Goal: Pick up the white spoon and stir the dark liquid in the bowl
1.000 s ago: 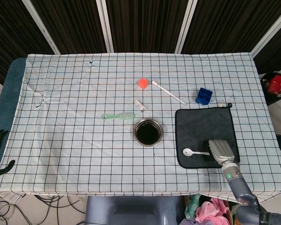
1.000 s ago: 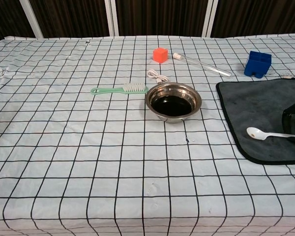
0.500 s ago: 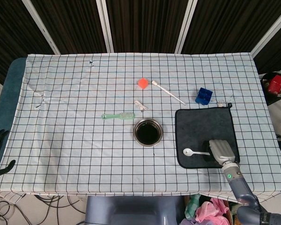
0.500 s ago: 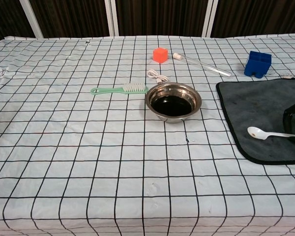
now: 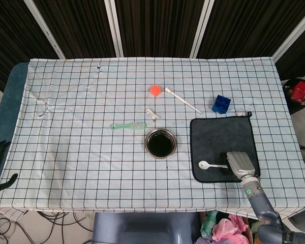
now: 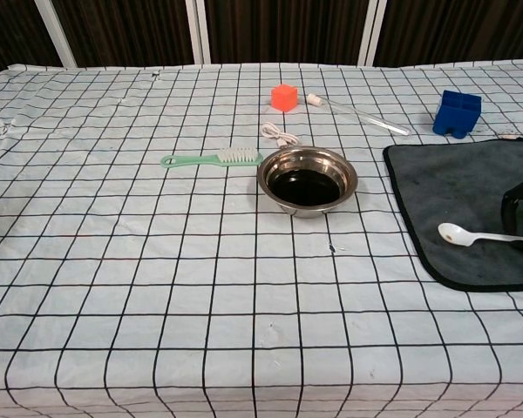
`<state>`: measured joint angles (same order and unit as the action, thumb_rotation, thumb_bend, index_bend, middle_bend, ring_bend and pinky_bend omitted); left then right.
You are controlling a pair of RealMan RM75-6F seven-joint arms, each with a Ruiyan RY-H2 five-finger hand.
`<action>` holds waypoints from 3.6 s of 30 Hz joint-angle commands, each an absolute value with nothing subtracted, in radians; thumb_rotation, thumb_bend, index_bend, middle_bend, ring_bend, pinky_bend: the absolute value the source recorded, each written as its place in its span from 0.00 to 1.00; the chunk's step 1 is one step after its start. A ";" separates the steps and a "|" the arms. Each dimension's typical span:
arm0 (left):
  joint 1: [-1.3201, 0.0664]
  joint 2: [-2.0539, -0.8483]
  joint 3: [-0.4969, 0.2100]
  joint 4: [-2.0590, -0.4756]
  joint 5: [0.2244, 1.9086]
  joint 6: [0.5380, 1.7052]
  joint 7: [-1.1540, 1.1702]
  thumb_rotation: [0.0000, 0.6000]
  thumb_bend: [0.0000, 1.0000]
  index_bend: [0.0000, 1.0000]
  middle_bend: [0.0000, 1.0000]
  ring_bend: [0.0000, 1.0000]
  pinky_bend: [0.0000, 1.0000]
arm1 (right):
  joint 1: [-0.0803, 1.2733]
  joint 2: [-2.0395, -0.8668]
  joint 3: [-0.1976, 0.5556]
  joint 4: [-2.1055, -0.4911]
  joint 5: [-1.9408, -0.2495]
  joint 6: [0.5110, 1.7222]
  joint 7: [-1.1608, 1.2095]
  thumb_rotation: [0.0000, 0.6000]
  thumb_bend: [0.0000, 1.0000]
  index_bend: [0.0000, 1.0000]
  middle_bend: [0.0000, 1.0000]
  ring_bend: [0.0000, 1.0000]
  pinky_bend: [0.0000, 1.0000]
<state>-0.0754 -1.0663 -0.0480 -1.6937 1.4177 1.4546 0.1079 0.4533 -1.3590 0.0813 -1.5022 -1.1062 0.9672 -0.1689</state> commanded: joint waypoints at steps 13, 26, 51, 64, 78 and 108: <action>-0.075 -1.065 -0.052 -1.691 1.415 1.458 0.100 1.00 0.24 0.08 0.07 0.01 0.00 | 0.493 -1.276 0.117 -1.547 -1.141 1.018 -0.300 1.00 0.35 0.60 0.85 1.00 0.98; -0.076 -1.070 -0.057 -1.681 1.423 1.468 0.089 1.00 0.24 0.08 0.07 0.01 0.00 | 0.641 -1.103 0.181 -1.672 -1.104 0.938 -0.554 1.00 0.35 0.60 0.85 1.00 0.98; -0.065 -1.097 -0.094 -1.616 1.440 1.539 -0.007 1.00 0.24 0.09 0.05 0.01 0.00 | 0.846 -1.458 0.211 -1.478 -1.256 1.156 -0.910 1.00 0.35 0.62 0.87 1.00 1.00; -0.062 -1.087 -0.100 -1.624 1.423 1.536 -0.016 1.00 0.24 0.09 0.05 0.01 0.00 | 0.862 -1.566 0.151 -1.324 -1.471 1.248 -0.813 1.00 0.35 0.64 0.87 1.00 1.00; -0.061 -1.087 -0.104 -1.628 1.413 1.533 -0.005 1.00 0.24 0.09 0.05 0.01 0.00 | 0.828 -1.662 0.093 -1.125 -1.603 1.317 -0.737 1.00 0.35 0.65 0.87 1.00 1.00; -0.063 -1.093 -0.114 -1.633 1.385 1.525 0.022 1.00 0.24 0.09 0.05 0.01 0.00 | 0.784 -1.831 0.053 -0.840 -1.676 1.334 -0.624 1.00 0.35 0.66 0.87 1.00 1.00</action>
<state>-0.0629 -1.0929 -0.1143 -1.6333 1.3847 1.5250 0.0222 0.7837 -1.8218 0.0551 -0.8516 -1.6712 1.3324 -0.6254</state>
